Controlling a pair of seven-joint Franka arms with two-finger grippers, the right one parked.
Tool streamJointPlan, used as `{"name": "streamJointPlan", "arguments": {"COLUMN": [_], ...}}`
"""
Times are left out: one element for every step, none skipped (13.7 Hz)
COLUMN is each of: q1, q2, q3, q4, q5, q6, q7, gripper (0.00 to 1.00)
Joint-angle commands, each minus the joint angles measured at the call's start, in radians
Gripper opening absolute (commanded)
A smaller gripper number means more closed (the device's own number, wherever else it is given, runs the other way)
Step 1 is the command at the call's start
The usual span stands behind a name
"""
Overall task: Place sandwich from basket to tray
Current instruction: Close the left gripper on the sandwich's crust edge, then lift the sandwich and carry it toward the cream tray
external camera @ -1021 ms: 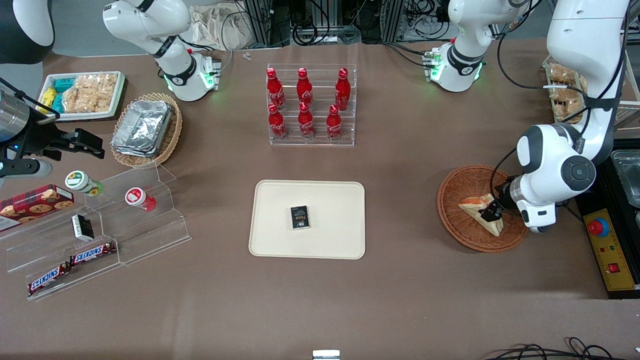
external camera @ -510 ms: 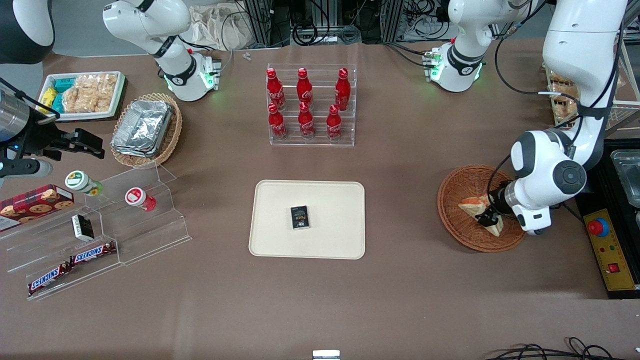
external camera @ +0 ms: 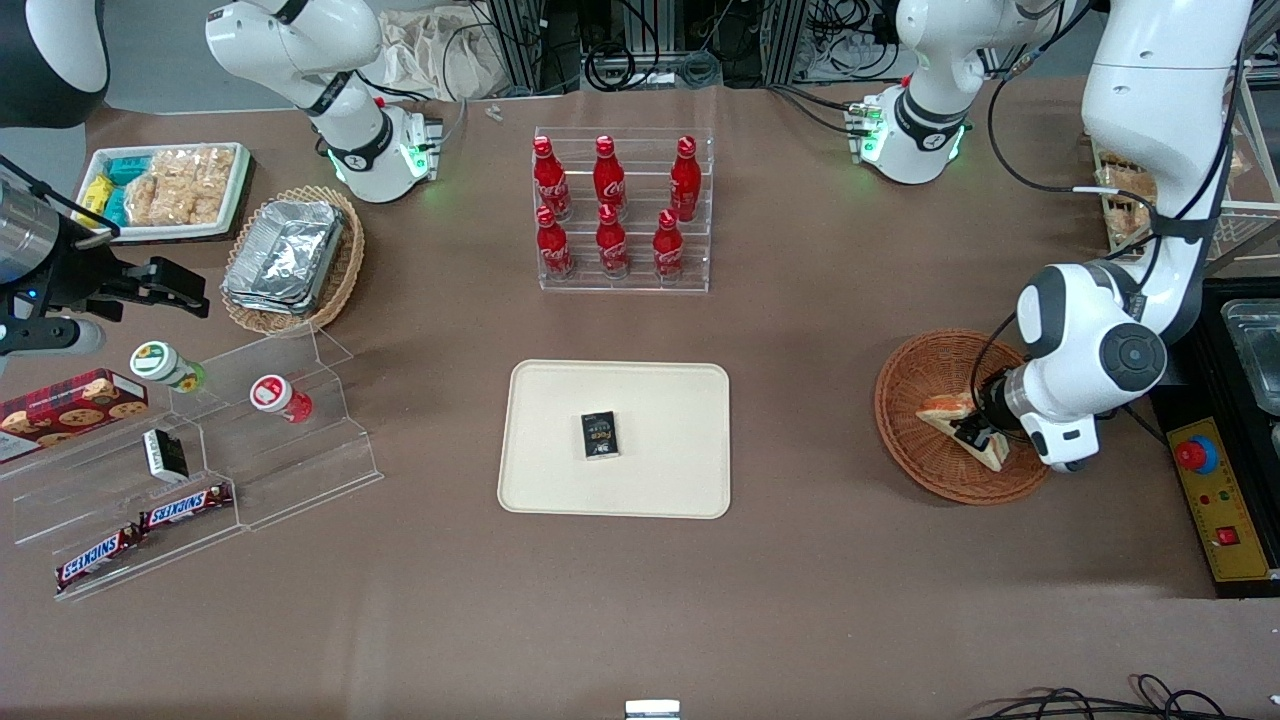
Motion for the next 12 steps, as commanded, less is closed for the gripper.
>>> {"name": "streamJointPlan", "arguments": {"q1": [-0.002, -0.001, -0.002, -0.002, -0.001, -0.001, -0.002, -0.002, -0.005, -0.018, -0.041, -0.088], "q2": [-0.022, -0.021, -0.019, -0.024, -0.032, -0.03, -0.024, -0.009, 0.005, 0.019, 0.049, 0.086], "q3": [-0.006, -0.006, -0.01, -0.027, -0.055, -0.085, -0.125, -0.156, -0.182, -0.211, -0.239, -0.243], "q4": [0.161, 0.244, 0.31, 0.361, 0.408, 0.464, 0.525, 0.583, 0.629, 0.657, 0.689, 0.726], "q5": [0.016, 0.005, -0.002, -0.004, -0.002, 0.002, 0.011, 0.011, 0.008, 0.007, 0.011, 0.027], "q6": [-0.302, -0.427, -0.504, -0.549, -0.581, -0.623, -0.678, -0.71, -0.724, -0.724, -0.724, -0.723], "q7": [0.087, 0.124, 0.137, 0.142, 0.143, 0.16, 0.21, 0.285, 0.342, 0.371, 0.376, 0.372], "gripper": [0.0, 0.0, 0.0, 0.0, 0.0, 0.0, 0.0, 0.0, 0.0, 0.0, 0.0, 0.01]}}
